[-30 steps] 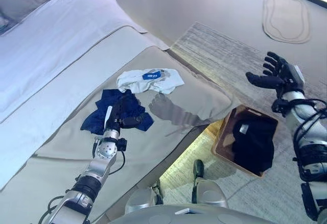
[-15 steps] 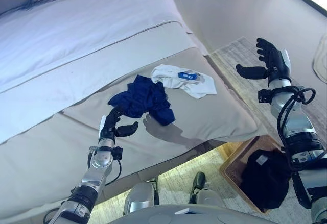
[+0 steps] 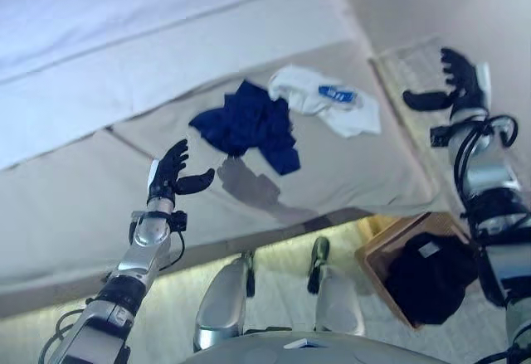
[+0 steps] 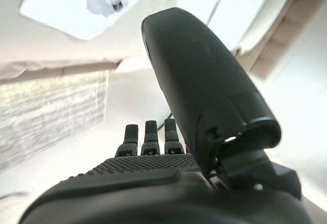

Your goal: Pick up the clothes from the bed and place them into the basket

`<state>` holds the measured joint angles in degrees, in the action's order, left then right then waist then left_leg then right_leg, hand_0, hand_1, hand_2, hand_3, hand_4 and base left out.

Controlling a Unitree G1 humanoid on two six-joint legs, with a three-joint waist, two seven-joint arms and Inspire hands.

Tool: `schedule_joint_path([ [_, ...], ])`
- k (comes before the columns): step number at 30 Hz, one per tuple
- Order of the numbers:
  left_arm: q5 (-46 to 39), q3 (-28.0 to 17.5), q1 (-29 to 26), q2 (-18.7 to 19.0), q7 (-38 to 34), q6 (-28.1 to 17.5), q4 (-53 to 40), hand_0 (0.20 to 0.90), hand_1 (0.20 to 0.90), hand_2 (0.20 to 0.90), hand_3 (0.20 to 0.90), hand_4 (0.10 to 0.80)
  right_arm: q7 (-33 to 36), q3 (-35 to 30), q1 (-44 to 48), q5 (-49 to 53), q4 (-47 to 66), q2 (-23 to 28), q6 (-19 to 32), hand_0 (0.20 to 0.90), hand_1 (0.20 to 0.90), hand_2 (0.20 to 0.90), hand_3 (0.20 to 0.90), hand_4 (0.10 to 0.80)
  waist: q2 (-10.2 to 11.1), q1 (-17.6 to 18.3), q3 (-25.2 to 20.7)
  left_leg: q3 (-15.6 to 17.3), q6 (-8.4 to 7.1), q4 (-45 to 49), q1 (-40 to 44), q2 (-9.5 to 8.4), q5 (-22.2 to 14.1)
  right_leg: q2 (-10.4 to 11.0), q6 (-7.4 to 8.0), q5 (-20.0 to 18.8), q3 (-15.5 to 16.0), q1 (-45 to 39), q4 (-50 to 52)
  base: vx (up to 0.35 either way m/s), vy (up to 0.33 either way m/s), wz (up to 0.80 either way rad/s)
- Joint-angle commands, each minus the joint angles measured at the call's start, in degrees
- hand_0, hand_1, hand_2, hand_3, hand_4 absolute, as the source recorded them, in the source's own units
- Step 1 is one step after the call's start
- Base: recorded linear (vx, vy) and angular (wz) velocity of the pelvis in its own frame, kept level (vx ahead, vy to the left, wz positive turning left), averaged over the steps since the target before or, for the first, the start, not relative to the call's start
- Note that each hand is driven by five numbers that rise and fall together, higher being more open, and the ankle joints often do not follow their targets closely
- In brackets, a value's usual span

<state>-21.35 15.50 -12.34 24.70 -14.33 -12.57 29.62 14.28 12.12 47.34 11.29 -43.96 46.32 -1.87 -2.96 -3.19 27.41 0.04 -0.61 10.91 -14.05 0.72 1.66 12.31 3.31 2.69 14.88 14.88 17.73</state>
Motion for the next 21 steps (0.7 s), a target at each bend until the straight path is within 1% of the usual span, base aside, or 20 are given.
schedule_joint_path([
  [1,-1.43,0.14,1.56,0.66,-0.69,-6.58,-7.93,0.9,0.9,0.9,0.9,0.8,-0.1,3.64,8.46,1.11,0.67,6.5,3.39,0.9,0.9,0.9,0.9,0.8,-0.35,-2.58,-3.34,5.57,-1.65,8.74,0.02,4.1,-8.67,0.22,-2.48,6.68,2.3,2.13,9.41,-0.031,0.0,0.34],
  [3,-1.78,0.37,1.84,0.68,-0.41,-6.92,-8.69,0.9,0.9,0.9,0.9,0.8,-0.18,4.93,10.3,0.51,-0.45,6.94,2.84,0.9,0.9,0.9,0.9,0.8,-0.93,-3.11,-2.8,5.26,-1.56,9.41,-1.17,3.66,-8.58,0.96,-2.71,7.18,2.63,3.62,11.33,-0.032,0.007,0.3],
  [5,-2.04,1.04,1.98,0.93,-0.29,-6.87,-10.04,0.9,0.9,0.9,0.9,0.8,0.16,6.59,12.35,0.35,-1.29,7.55,1.95,0.9,0.9,0.9,0.9,0.8,-1.73,-3.61,-1.98,4.71,-1.41,10.6,-2.92,2.9,-8.6,1.73,-3.09,7.89,2.94,5.52,13.71,-0.04,0.017,0.16],
  [6,-2.52,1.67,1.94,1.09,-0.43,-7.11,-10.64,0.9,0.9,0.9,0.9,0.8,0.06,7.55,14.23,0.75,-2.01,7.92,1.4,0.9,0.9,0.9,0.9,0.8,-2.48,-3.92,-1.16,4.33,-1.28,11.65,-4.24,2.22,-8.68,2.32,-3.48,8.57,3.15,6.83,15.61,0.039,0.016,0.14],
  [7,-2.71,1.92,2.08,1.2,-0.53,-7.1,-10.89,0.9,0.9,0.9,0.9,0.8,-0.31,7.9,14.92,1.63,-2.45,7.9,1.29,0.9,0.9,0.9,0.9,0.8,-2.75,-4.12,-0.84,4.01,-1.58,12.65,-4.29,1.87,-10.16,2.48,-3.2,10.49,2.74,7.05,17.38,0.048,0.022,0.24],
  [11,-3.54,2.01,2.49,1.67,-0.48,-7.21,-12.16,0.9,0.9,0.9,0.9,0.8,-1.08,9.06,17.76,1.25,-3.98,7.62,0.03,0.9,0.9,0.9,0.9,0.8,-3.86,-4.97,0.59,3.53,-1.27,15.23,-7.35,0.46,-10.52,3.36,-4.0,11.97,2.75,9.77,21.26,0.007,0.009,0.13],
  [13,-3.77,1.93,2.87,2.02,-0.19,-7.37,-13.08,0.9,0.9,0.9,0.9,0.8,-1.31,9.56,18.76,0.84,-4.36,7.26,-0.69,0.9,0.9,0.9,0.9,0.8,-4.31,-5.5,1.47,3.39,-0.83,17.19,-9.35,-0.2,-10.91,3.98,-4.48,12.83,2.83,11.53,23.88,-0.029,0.001,0.11],
  [18,-3.3,1.48,4.07,2.49,-0.32,-7.09,-14.98,0.9,0.9,0.9,0.9,0.8,-2.55,10.82,20.22,0.09,-5.03,6.95,-2.45,0.9,0.9,0.9,0.9,0.8,-4.8,-6.51,2.37,3.23,-0.04,21.3,-13.4,-0.78,-11.94,4.89,-5.45,14.79,3.04,14.44,28.75,0.009,-0.009,0.08],
  [21,-3.46,1.28,4.49,3.12,-0.32,-7.03,-16.21,0.9,0.9,0.9,0.9,0.8,-2.1,11.23,21.1,-1.09,-6.18,6.83,-3.88,0.9,0.9,0.9,0.9,0.8,-4.95,-7.1,2.39,3.19,0.38,23.04,-15.64,-0.84,-12.29,5.16,-5.66,15.53,2.93,16.19,30.78,0.025,-0.069,0.12],
])
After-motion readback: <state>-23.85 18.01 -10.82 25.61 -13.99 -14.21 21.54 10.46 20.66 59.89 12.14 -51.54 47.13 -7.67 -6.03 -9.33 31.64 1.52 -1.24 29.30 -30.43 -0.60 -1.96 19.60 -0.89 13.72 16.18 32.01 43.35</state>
